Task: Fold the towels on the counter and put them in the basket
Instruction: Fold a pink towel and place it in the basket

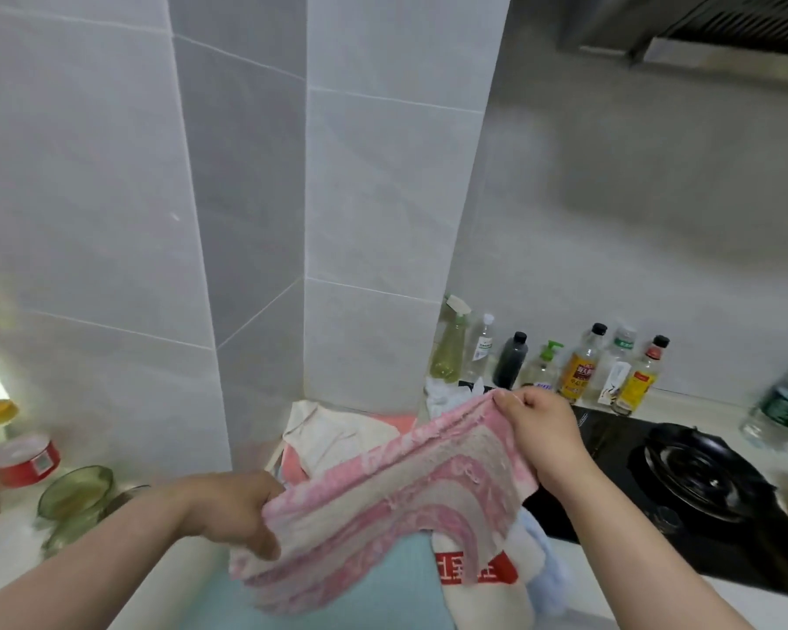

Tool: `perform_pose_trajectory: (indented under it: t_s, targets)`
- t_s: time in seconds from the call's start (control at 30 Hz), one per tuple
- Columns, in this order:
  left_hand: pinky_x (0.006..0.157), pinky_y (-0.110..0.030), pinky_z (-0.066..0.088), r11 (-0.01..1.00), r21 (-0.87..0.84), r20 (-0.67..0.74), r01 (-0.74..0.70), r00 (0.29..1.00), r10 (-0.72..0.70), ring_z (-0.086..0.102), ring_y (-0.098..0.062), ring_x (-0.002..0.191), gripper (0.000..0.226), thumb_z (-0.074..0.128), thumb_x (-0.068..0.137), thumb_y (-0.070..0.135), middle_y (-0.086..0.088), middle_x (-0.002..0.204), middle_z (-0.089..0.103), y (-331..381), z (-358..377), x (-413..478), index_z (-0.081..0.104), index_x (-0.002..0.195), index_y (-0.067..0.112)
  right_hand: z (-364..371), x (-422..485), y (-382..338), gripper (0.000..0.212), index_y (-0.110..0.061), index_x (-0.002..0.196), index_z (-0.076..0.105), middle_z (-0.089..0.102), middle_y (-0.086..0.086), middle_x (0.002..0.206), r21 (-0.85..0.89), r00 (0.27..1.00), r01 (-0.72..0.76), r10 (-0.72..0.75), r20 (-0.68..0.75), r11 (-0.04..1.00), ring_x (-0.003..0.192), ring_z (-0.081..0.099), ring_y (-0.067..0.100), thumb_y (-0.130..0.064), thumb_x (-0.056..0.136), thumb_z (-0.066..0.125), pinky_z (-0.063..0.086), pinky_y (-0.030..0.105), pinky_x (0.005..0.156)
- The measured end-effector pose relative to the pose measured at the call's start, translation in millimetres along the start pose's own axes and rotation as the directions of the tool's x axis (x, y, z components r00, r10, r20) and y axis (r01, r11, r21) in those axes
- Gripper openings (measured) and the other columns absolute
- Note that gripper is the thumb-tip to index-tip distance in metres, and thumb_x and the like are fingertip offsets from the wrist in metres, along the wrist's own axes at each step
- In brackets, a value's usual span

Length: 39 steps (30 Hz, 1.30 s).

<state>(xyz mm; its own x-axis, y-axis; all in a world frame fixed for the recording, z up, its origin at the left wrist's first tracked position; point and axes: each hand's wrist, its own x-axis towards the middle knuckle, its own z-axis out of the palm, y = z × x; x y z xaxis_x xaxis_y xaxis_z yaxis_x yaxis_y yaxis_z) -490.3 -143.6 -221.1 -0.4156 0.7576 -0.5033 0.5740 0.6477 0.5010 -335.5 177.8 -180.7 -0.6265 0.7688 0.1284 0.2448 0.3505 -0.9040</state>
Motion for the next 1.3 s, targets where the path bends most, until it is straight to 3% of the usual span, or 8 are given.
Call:
perform_pose_trajectory:
  t_s: [0.27, 0.53, 0.63, 0.73, 0.8, 0.9, 1.03, 1.3]
  targets:
    - [0.054, -0.025, 0.052, 0.971, -0.239, 0.016, 0.026, 1.000, -0.023, 0.062, -0.013, 0.060, 0.011, 0.060, 0.070, 0.011, -0.004, 0.066, 0.056, -25.8, 50.8, -7.0, 0.063, 0.080, 0.011, 26.5, -51.2, 3.9, 0.027, -0.018, 0.057, 0.055, 0.049, -0.009, 0.058, -0.066, 0.981, -0.064, 0.075, 0.180, 0.996, 0.057, 0.043, 0.010, -0.007, 0.082, 0.054, 0.038, 0.023, 0.056]
    - [0.053, -0.017, 0.028, 0.968, 0.039, -0.367, -0.247, 0.898, 0.244, 0.042, 0.001, 0.055, 0.019, 0.051, 0.067, 0.025, 0.008, 0.053, 0.044, -14.9, 106.2, 33.2, 0.039, 0.052, 0.020, 93.1, -129.0, 71.2, 0.050, -0.023, 0.133, 0.055, 0.051, -0.010, 0.121, -0.300, 0.786, 0.205, 0.026, 0.618, 0.932, 0.115, 0.048, 0.002, -0.017, 0.084, 0.059, 0.029, 0.004, 0.090]
    - [0.054, -0.016, 0.029, 0.964, 0.055, -0.417, -0.260, 0.871, 0.259, 0.043, -0.001, 0.059, 0.017, 0.056, 0.067, 0.020, 0.004, 0.059, 0.047, -17.3, 128.1, 45.4, 0.045, 0.056, 0.014, 121.9, -144.6, 106.2, 0.028, -0.037, 0.111, 0.065, 0.056, -0.006, 0.119, -0.217, 0.709, 0.276, -0.046, 0.703, 0.936, 0.111, 0.049, -0.001, -0.026, 0.085, 0.066, 0.030, 0.009, 0.094]
    - [0.051, -0.015, 0.029, 0.971, -0.019, -0.432, -0.238, 0.878, 0.207, 0.044, -0.001, 0.054, 0.021, 0.059, 0.066, 0.018, 0.014, 0.055, 0.047, -23.2, 144.7, 48.6, 0.041, 0.055, 0.020, 141.9, -141.9, 150.6, 0.020, -0.050, 0.066, 0.055, 0.061, -0.012, 0.093, -0.183, 0.757, 0.258, -0.081, 0.648, 0.949, 0.090, 0.053, -0.007, -0.036, 0.079, 0.061, 0.041, 0.022, 0.088]
    - [0.049, -0.015, 0.028, 0.968, -0.024, -0.432, -0.249, 0.876, 0.215, 0.042, -0.002, 0.052, 0.024, 0.058, 0.066, 0.020, 0.013, 0.052, 0.044, -28.3, 154.4, 48.7, 0.037, 0.055, 0.019, 147.8, -143.5, 169.2, 0.008, -0.051, 0.073, 0.059, 0.065, -0.016, 0.091, -0.139, 0.771, 0.218, -0.082, 0.632, 0.966, 0.089, 0.059, -0.006, -0.045, 0.071, 0.055, 0.047, 0.025, 0.086]
    - [0.054, -0.023, 0.039, 0.965, -0.035, -0.434, -0.260, 0.874, 0.219, 0.048, -0.002, 0.055, 0.019, 0.054, 0.063, 0.038, 0.010, 0.056, 0.051, -37.0, 167.6, 51.2, 0.050, 0.062, 0.019, 157.8, -149.8, 184.8, 0.034, -0.048, 0.104, 0.059, 0.066, -0.018, 0.110, 0.046, 0.728, 0.139, -0.134, 0.672, 0.989, 0.103, 0.061, -0.008, -0.031, 0.076, 0.069, 0.049, 0.017, 0.091]
    - [0.051, -0.025, 0.044, 0.950, -0.069, -0.480, -0.306, 0.844, 0.237, 0.055, -0.006, 0.052, 0.011, 0.054, 0.062, 0.034, 0.010, 0.057, 0.058, -44.5, 190.9, 53.7, 0.057, 0.062, 0.023, 168.1, -166.4, 191.3, 0.005, -0.030, 0.078, 0.071, 0.069, -0.011, 0.082, 0.203, 0.641, 0.200, -0.284, 0.713, 0.959, 0.080, 0.060, -0.003, -0.026, 0.078, 0.073, 0.047, 0.018, 0.073]
    - [0.052, -0.025, 0.028, 0.945, 0.076, -0.381, -0.317, 0.867, 0.321, 0.035, -0.004, 0.053, 0.027, 0.062, 0.065, 0.033, 0.005, 0.058, 0.035, -67.6, 216.6, 20.5, 0.042, 0.060, 0.016, 183.8, -185.5, 214.7, 0.020, -0.015, 0.067, 0.060, 0.057, -0.005, 0.064, 0.270, 0.906, 0.163, -0.252, 0.341, 0.949, 0.064, 0.052, 0.006, -0.018, 0.087, 0.062, 0.044, 0.028, 0.066]
